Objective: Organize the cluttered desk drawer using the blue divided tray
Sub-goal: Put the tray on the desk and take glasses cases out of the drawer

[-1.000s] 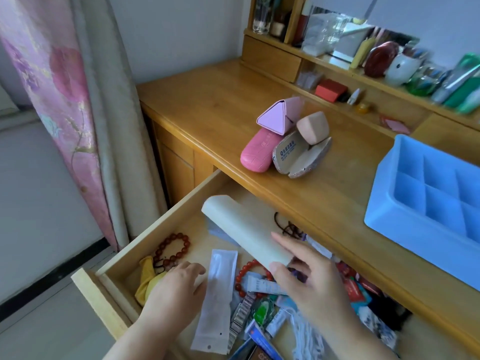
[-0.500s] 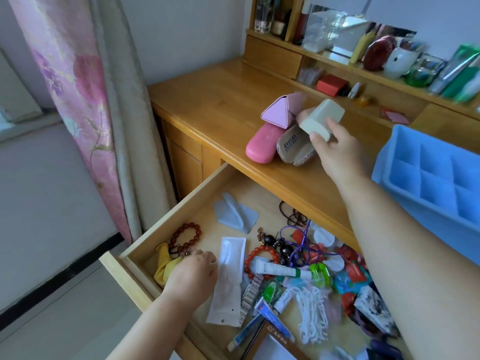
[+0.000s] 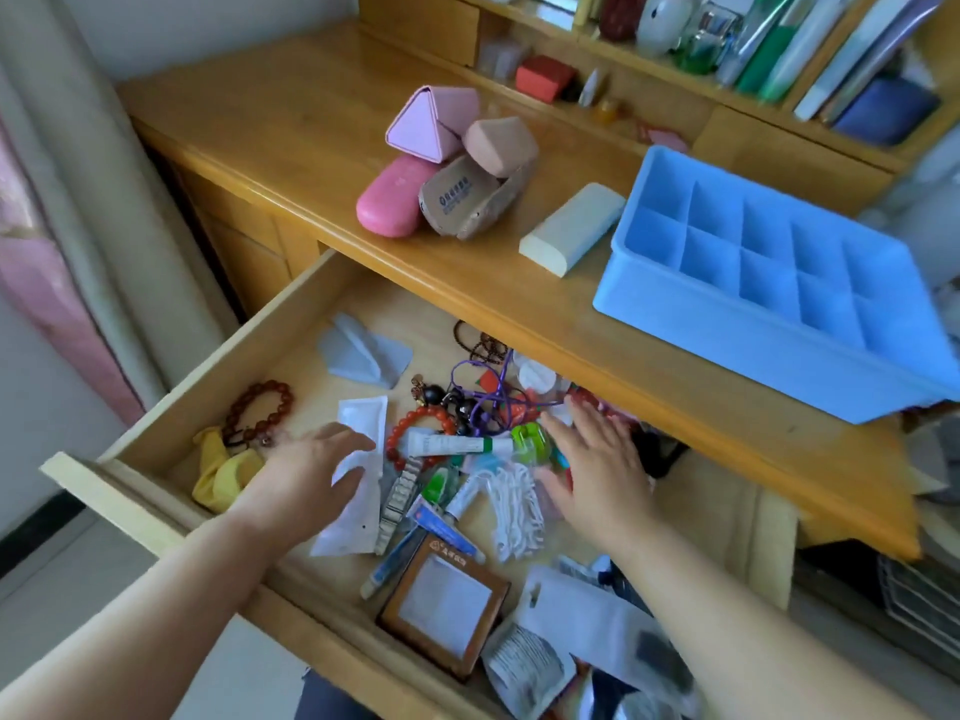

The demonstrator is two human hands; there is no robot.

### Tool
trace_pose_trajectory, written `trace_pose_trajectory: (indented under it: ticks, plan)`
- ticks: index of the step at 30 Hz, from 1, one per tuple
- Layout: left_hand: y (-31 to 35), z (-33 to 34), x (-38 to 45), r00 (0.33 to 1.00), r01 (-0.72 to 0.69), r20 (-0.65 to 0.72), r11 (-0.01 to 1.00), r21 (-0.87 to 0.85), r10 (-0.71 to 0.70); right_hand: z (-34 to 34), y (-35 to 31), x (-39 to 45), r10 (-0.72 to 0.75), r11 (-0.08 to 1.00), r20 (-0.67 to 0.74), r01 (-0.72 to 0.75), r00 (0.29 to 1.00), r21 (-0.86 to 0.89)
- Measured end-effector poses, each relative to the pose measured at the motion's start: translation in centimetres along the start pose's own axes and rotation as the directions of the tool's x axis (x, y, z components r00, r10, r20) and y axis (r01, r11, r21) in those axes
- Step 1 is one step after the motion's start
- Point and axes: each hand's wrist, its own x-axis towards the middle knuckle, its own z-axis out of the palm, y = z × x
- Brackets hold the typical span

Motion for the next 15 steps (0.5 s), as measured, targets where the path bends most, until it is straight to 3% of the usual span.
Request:
trace_pose_trajectory:
  ticks: [2, 4, 8, 11, 13, 15]
  plan:
    - [1.5, 0.3, -0.1, 0.996, -0.088, 0.025, 0.996, -0.014, 0.088, 1.0, 1.8, 0.4, 0.279, 0.958, 0.179, -0.285, 0.943, 0.009]
    - [3.1, 0.9, 0.0, 0.991, -0.124, 0.053, 0.992, -0.030, 0.125, 1.9, 2.5, 0.4, 0.328, 0.931, 0.304, -0.361, 0.894, 0.059]
    - [6.1, 2.0, 0.8, 0.978, -0.195, 0.077, 0.981, -0.009, 0.195, 3.4, 0.7, -2.2, 0.148, 0.980, 0.315, -0.181, 0.938, 0.079]
    - [9.1, 3.2, 2.8, 0.948, -0.311, 0.096, 0.948, 0.074, 0.303, 3.1, -0.4, -5.2, -0.091, 0.991, 0.326, 0.052, 0.941, 0.127]
    - [11.0, 4.5, 4.1, 0.932, -0.349, 0.156, 0.928, 0.130, 0.328, 2.0, -0.4, -6.3, -0.142, 0.972, 0.255, 0.086, 0.956, 0.219]
    - [12.2, 5.8, 5.1, 0.917, -0.353, 0.268, 0.915, 0.195, 0.297, 1.0, 0.4, -6.4, -0.077, 0.950, 0.076, 0.050, 0.994, 0.307]
